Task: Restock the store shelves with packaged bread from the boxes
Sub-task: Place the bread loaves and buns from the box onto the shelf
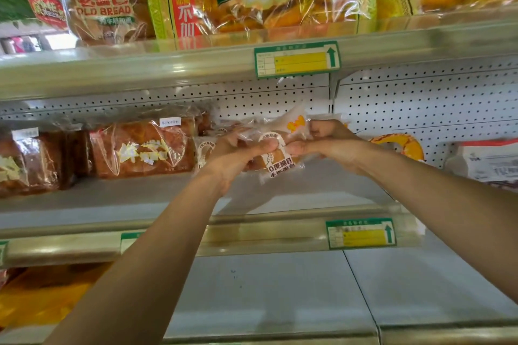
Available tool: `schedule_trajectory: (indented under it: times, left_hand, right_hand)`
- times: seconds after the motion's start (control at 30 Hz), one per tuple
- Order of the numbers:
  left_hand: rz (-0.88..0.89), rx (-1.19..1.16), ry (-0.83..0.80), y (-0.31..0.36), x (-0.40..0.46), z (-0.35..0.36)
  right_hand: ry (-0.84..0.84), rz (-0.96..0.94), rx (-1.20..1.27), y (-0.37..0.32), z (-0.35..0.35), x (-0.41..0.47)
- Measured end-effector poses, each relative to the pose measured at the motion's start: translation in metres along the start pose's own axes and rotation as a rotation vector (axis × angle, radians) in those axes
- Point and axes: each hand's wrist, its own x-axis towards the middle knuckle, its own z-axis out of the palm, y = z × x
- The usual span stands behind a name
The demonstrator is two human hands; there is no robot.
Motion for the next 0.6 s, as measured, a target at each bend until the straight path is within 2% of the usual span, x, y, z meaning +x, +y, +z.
schedule_trajectory:
  times: [0.1,0.23,0.37,0.43,0.6]
  left_hand:
    - [0.014,0.090,0.011,0.002,0.006,0.013]
    - [0.180,0.445,0.115,-0.002,0.022,0.010]
    - [0.293,1.122,0.050,-0.008,0.046,0.006]
    - [0.286,1.344,-0.001,-0.011,0.055,0.008]
    - [0.346,1.529,0.013,-0.019,0.066,0.011]
  right_hand:
    - [0.061,0.047,-0.022,0.009,-0.017,-0.003]
    - [0.224,0.161,-0.002,0.035,-0.054,-0.008]
    - [0.292,0.291,0.016,0.059,-0.074,-0.007]
    - [0.318,0.296,0.016,0.064,-0.075,-0.003]
    - [0.349,0.262,-0.036,0.064,-0.072,0.012]
